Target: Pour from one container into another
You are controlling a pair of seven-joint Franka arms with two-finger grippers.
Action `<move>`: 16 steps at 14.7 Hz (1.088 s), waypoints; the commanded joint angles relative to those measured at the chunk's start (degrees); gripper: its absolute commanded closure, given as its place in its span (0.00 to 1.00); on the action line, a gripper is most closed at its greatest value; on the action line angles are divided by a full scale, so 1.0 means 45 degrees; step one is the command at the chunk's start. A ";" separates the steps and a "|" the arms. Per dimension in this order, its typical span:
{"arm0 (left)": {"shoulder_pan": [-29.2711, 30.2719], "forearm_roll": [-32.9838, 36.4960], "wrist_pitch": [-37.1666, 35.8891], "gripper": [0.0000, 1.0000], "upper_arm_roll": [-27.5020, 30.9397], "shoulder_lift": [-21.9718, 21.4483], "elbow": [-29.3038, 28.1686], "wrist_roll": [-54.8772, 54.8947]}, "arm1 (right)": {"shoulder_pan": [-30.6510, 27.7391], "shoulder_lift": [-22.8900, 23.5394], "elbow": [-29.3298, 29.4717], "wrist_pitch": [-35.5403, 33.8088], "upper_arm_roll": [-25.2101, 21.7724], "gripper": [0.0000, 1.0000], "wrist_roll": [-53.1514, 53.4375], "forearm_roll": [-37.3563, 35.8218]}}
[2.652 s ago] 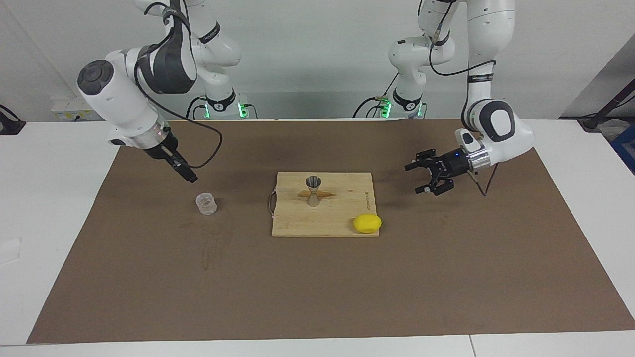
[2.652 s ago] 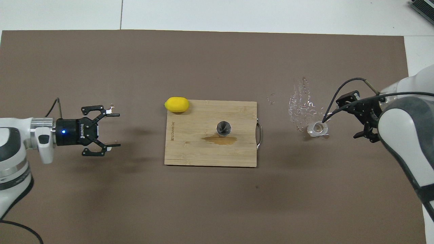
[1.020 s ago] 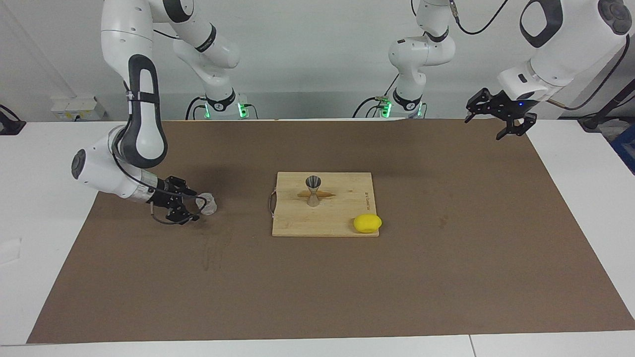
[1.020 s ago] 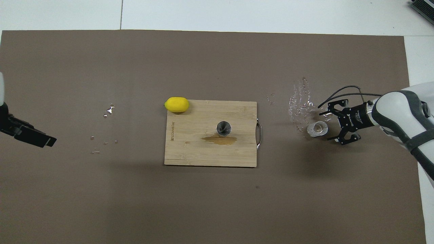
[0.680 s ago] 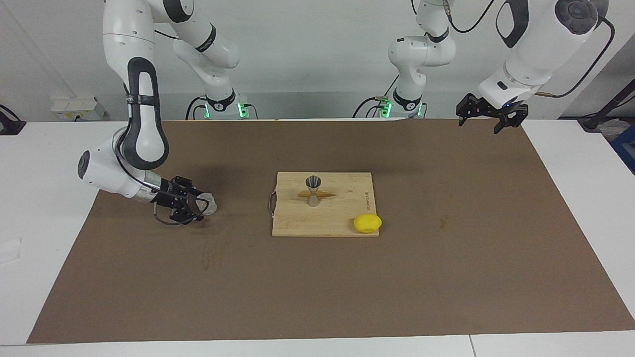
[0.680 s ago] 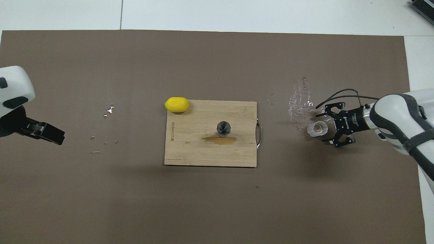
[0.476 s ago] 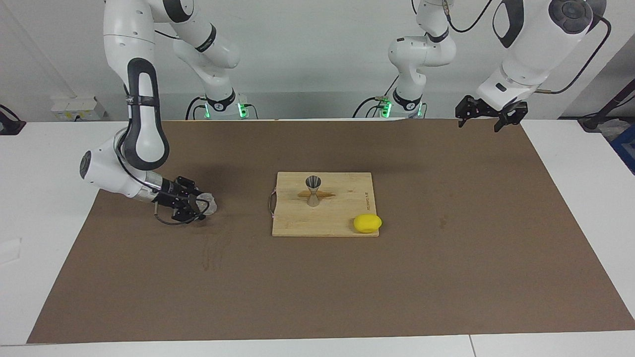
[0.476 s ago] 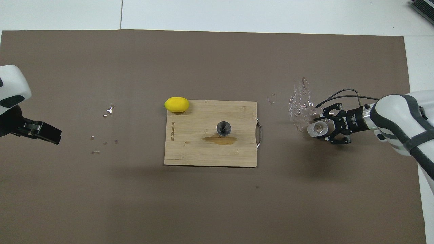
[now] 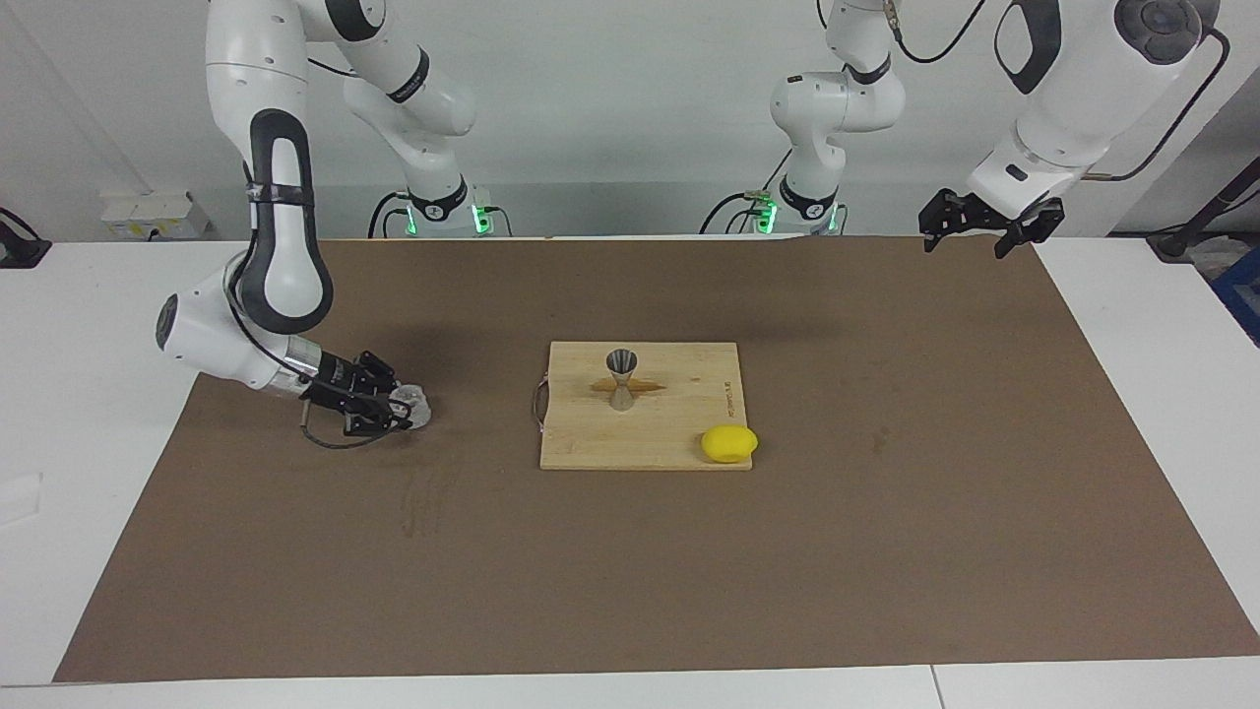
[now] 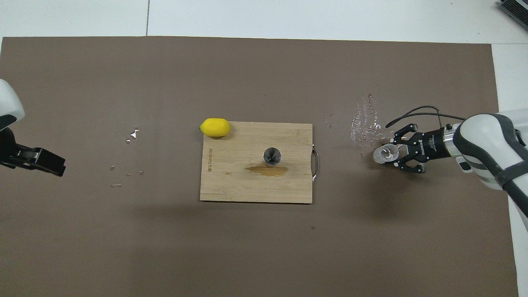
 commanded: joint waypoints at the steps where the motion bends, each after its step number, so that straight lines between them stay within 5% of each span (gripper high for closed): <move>1: 0.0482 -0.0253 0.0690 0.00 0.0041 -0.0578 -0.0788 -0.0207 | 0.0421 -0.1084 -0.0275 0.0189 0.0106 0.96 0.0738 0.0283; 6: 0.1089 -0.0937 0.2159 0.00 0.0081 -0.0326 -0.0712 -0.0676 | 0.2529 -0.1633 0.0405 0.0345 0.0086 0.96 0.3837 -0.0261; 9: 0.1108 -0.1404 0.1713 0.00 0.0119 0.0631 0.0283 -0.0695 | 0.3642 -0.1575 0.1188 0.0773 0.0106 0.96 0.6221 -0.1452; 16: 0.0952 -0.1347 0.1613 0.00 0.0159 0.0496 0.0032 -0.1905 | 0.6202 -0.1106 0.2886 0.0951 0.0106 0.96 1.0423 -0.4146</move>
